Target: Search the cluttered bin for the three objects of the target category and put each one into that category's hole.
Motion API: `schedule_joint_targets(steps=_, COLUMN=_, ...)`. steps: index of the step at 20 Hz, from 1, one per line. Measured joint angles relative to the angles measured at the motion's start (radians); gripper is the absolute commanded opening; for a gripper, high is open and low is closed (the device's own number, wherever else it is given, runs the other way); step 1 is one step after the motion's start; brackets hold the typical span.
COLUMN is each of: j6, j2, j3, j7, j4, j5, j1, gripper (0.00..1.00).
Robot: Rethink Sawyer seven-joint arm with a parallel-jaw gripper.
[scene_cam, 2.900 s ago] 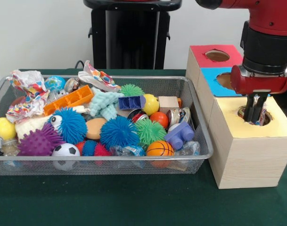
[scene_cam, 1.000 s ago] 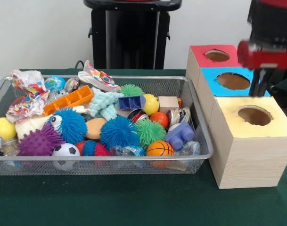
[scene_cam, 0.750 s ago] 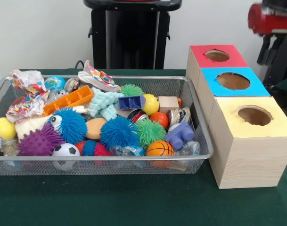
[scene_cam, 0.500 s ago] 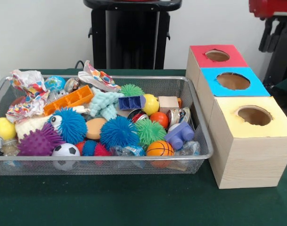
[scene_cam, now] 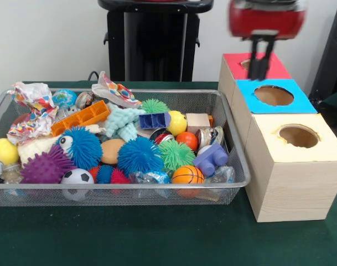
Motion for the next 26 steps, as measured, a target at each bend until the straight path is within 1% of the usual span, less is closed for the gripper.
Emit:
schedule_joint_targets(steps=3, j6=-0.041, j2=0.007, j3=0.024, j7=0.0, j4=0.021, j5=-0.028, j1=-0.06, gripper=0.0)
schedule_joint_targets(steps=7, j6=-0.089, j2=0.018, j3=0.058, j7=0.0, j4=0.057, j5=-0.083, j1=-0.132, gripper=0.0)
schedule_joint_targets(steps=8, j6=-0.102, j2=0.022, j3=0.073, j7=0.0, j4=0.076, j5=-0.108, j1=-0.155, gripper=0.0)
schedule_joint_targets(steps=12, j6=-0.105, j2=0.023, j3=0.096, j7=0.0, j4=0.099, j5=-0.141, j1=-0.175, gripper=0.0)
schedule_joint_targets(steps=13, j6=-0.106, j2=0.023, j3=0.114, j7=0.0, j4=0.118, j5=-0.16, j1=-0.184, gripper=0.0)
schedule_joint_targets(steps=18, j6=-0.106, j2=0.022, j3=0.149, j7=0.0, j4=0.15, j5=-0.193, j1=-0.191, gripper=0.0)
schedule_joint_targets(steps=20, j6=-0.105, j2=0.019, j3=0.175, j7=0.0, j4=0.172, j5=-0.206, j1=-0.195, gripper=0.0)
schedule_joint_targets(steps=26, j6=-0.106, j2=0.01, j3=0.217, j7=0.0, j4=0.21, j5=-0.226, j1=-0.205, gripper=0.0)
